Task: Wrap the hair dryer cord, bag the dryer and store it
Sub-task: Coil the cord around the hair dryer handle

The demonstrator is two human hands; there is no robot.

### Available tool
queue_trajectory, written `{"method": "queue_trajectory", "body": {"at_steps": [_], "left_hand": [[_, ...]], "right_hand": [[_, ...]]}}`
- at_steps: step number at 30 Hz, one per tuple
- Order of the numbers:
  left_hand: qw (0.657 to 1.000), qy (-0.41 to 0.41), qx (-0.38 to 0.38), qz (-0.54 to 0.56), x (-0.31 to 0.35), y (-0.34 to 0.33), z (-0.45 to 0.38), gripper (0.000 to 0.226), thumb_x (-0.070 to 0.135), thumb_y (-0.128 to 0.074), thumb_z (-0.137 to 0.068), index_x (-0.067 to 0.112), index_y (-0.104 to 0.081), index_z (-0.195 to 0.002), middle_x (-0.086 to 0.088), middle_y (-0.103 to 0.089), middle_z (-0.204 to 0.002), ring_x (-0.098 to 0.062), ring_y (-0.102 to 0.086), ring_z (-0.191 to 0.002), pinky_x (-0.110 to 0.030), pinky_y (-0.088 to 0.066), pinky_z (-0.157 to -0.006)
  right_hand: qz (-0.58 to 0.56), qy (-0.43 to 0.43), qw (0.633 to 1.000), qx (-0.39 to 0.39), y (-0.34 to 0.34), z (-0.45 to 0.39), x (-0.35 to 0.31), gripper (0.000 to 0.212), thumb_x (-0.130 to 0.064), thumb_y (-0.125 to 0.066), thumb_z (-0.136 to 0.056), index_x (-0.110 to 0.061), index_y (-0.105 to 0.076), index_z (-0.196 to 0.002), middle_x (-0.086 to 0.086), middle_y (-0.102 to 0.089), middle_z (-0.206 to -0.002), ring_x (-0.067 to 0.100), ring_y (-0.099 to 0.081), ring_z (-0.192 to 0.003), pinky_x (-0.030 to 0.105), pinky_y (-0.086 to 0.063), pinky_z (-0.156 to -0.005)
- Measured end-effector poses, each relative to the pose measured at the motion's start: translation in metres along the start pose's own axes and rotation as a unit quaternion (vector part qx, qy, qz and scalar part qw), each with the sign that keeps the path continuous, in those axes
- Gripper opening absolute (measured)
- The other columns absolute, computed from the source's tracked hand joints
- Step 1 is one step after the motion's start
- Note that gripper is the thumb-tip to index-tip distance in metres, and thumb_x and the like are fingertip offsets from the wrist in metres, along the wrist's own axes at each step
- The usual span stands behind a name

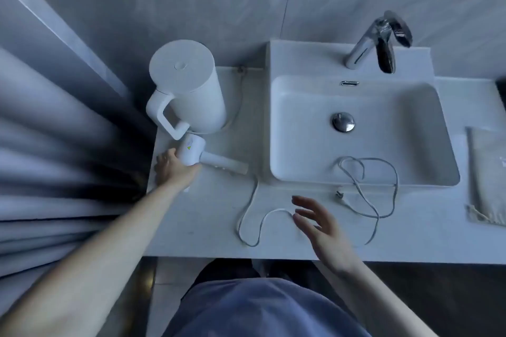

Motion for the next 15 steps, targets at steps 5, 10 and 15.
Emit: {"method": "queue_trajectory", "body": {"at_steps": [5,10,15], "left_hand": [[0.998,0.037,-0.037,-0.018,0.002,-0.02,-0.021,0.072,0.026,-0.082,-0.072,0.005,-0.045,-0.13,-0.019,-0.05,-0.137,-0.041,-0.05,-0.129,-0.043,-0.047,-0.099],[0.999,0.013,-0.035,-0.012,0.002,-0.012,-0.01,0.067,0.031,-0.081,-0.066,0.013,-0.044,-0.119,-0.014,-0.058,-0.127,-0.038,-0.061,-0.116,-0.045,-0.056,-0.093],[0.998,-0.047,-0.023,-0.023,-0.003,0.034,0.064,0.06,0.039,-0.08,-0.071,0.017,-0.049,-0.118,-0.002,-0.059,-0.111,-0.031,-0.06,-0.096,-0.038,-0.051,-0.075]], "right_hand": [[0.062,-0.02,0.998,-0.014,-0.018,-0.026,0.005,0.037,-0.023,-0.066,-0.102,-0.03,-0.064,-0.138,-0.019,-0.067,-0.137,-0.005,-0.063,-0.12,0.016,-0.053,-0.095],[0.081,-0.015,0.997,-0.014,-0.034,-0.037,0.005,0.039,-0.025,-0.068,-0.101,-0.025,-0.063,-0.139,-0.014,-0.067,-0.137,0.009,-0.066,-0.123,0.024,-0.055,-0.096],[0.125,0.027,0.992,-0.02,-0.052,-0.032,-0.009,0.047,-0.032,-0.071,-0.096,-0.028,-0.06,-0.141,-0.012,-0.064,-0.143,0.012,-0.063,-0.127,0.036,-0.056,-0.104]]}}
Point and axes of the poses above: each hand's wrist, its own z-axis away from the middle knuckle, its own y-axis out of the back of the hand, x = y × z, the point moved 9 cm from there along -z, towards the middle knuckle
